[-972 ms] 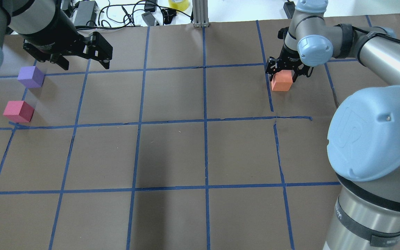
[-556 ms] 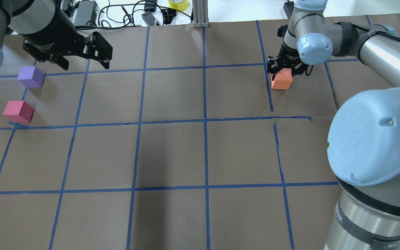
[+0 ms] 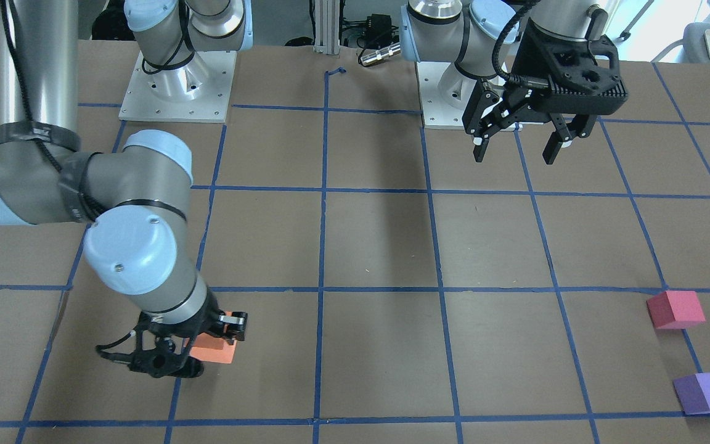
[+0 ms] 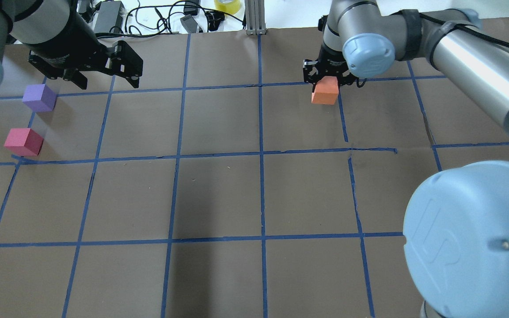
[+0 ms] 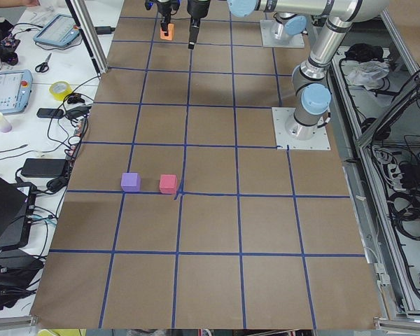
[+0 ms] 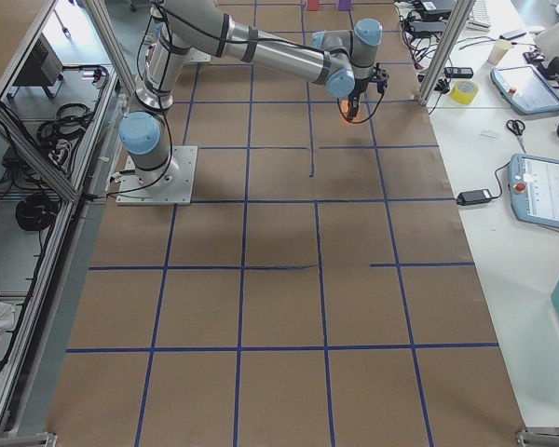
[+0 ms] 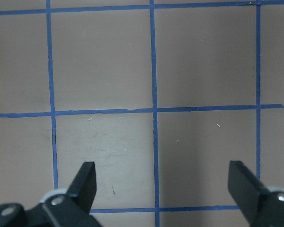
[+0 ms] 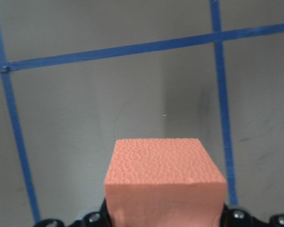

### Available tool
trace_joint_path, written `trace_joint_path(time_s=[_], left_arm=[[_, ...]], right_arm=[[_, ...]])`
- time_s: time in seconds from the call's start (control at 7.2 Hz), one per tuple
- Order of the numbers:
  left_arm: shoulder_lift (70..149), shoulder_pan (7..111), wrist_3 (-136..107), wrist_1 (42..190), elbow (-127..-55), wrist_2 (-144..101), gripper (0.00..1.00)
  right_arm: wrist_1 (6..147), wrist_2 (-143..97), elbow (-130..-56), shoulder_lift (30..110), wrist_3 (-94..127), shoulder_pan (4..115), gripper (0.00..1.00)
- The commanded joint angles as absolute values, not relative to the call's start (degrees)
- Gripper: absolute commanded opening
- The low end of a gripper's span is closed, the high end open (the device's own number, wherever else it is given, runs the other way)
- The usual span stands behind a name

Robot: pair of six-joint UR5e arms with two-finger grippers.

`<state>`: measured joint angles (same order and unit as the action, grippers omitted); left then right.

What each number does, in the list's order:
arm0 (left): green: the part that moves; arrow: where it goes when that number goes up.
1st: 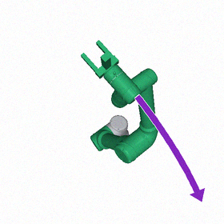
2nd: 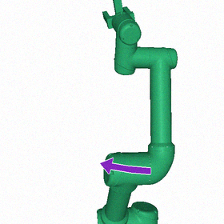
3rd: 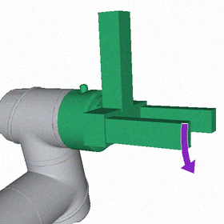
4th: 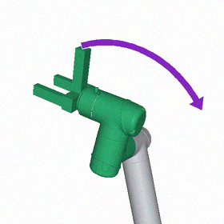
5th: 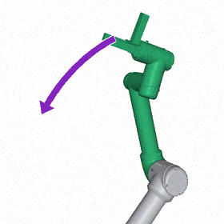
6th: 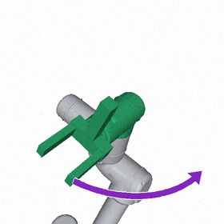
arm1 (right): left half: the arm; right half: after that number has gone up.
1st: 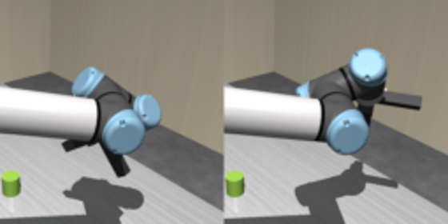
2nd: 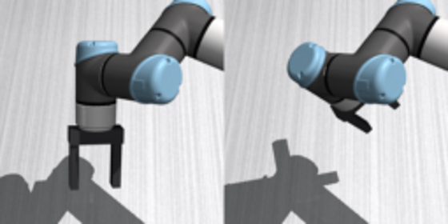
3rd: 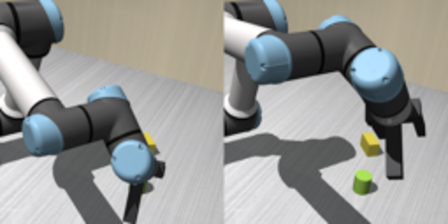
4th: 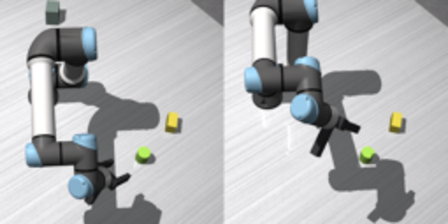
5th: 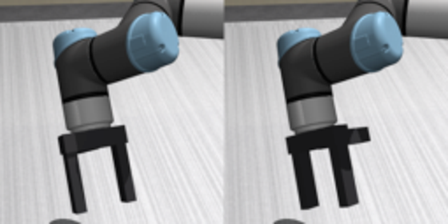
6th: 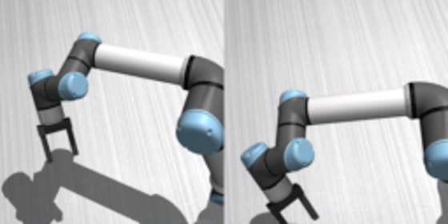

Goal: Arrange blocks in a line
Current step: 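Carry the orange cube with the right gripper toward the left arm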

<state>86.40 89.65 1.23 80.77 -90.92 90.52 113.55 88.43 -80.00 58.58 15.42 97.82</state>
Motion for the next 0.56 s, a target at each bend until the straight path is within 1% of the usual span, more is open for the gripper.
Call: trace_joint_path(time_s=[0.0,0.14,0.42], left_arm=[[86.4,89.65,1.23,80.77,-90.88,90.61,1.0],[86.4,89.65,1.23,80.77,-90.88,90.62,1.0],[86.4,89.65,1.23,80.86,-90.88,90.61,1.0]], right_arm=[[114.43,88.24,-79.11,57.31,24.4,105.1,0.02],[115.74,86.59,-76.49,54.78,27.91,107.29,0.02],[116.19,86.22,-68.77,47.67,36.18,113.7,0.02]])
